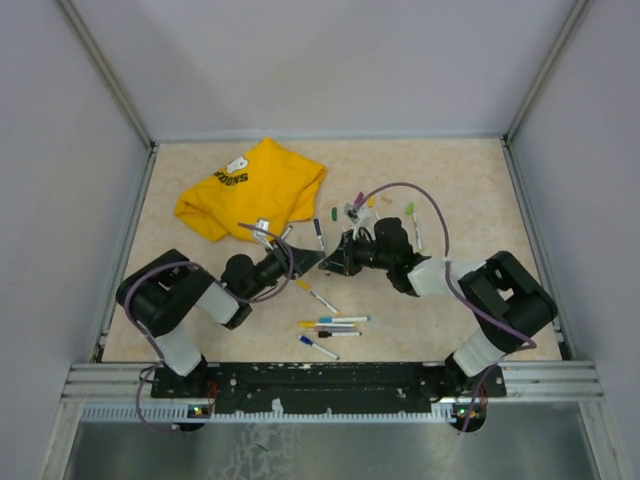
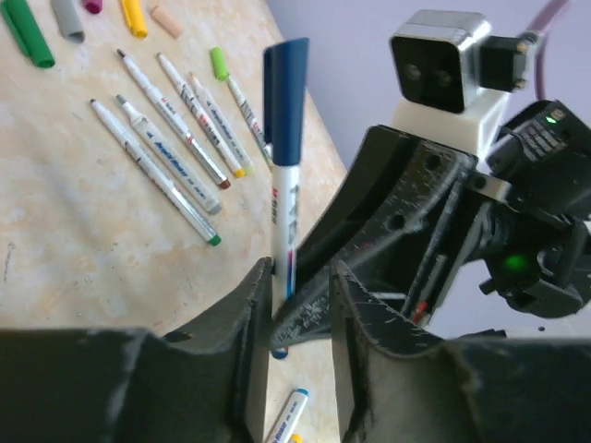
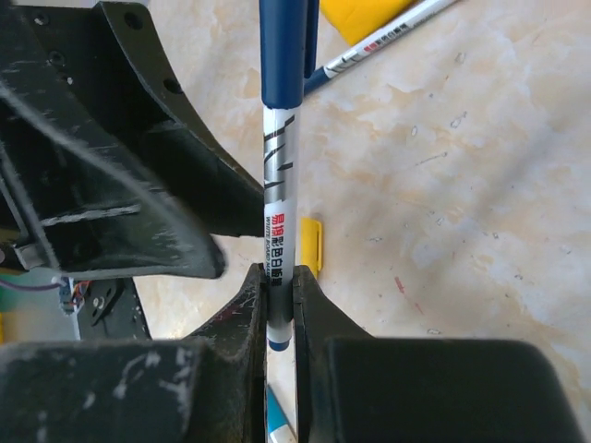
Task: Open the pen caps
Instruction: Pick up the pen from the center of the board.
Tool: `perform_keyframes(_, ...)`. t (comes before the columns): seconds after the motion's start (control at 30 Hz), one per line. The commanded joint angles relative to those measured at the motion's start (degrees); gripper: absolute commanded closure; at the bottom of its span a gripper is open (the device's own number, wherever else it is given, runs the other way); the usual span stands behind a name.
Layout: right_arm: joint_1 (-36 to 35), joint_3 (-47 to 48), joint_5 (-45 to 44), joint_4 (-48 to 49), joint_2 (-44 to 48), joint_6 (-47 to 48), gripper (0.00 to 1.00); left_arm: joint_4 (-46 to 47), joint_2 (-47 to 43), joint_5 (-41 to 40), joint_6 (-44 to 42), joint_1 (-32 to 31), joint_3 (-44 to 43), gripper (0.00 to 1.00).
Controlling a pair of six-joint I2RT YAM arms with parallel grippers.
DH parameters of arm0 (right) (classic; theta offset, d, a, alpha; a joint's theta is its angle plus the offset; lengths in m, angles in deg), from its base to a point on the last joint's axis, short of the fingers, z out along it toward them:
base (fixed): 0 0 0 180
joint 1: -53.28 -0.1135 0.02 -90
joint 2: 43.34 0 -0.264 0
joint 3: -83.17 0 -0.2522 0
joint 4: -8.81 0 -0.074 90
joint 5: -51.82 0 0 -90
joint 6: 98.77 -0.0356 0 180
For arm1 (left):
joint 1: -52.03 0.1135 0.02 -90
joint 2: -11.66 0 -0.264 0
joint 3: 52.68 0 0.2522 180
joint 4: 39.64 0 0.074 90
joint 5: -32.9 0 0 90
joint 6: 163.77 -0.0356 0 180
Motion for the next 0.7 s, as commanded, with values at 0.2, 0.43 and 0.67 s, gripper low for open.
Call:
perform_keyframes(0.2, 4.0, 4.3, 3.7, -1.5, 5.1, 4.4, 1.0, -1.7, -14.1, 0.6, -11.1, -0.4, 4.1, 0.39)
perform_keyframes(0.43, 9.2, 6.5, 13.5, -6.9, 7.9, 11.0, 1.0, -13.2, -24.6, -0.3, -19.9, 0.1, 4.8, 0.2)
perform_keyframes(0.67, 11.5, 9.7, 22.6, -17.2, 9.7, 22.0, 1.0, -17.8, -29.6, 0.2, -23.5, 2.0, 4.8, 0.01)
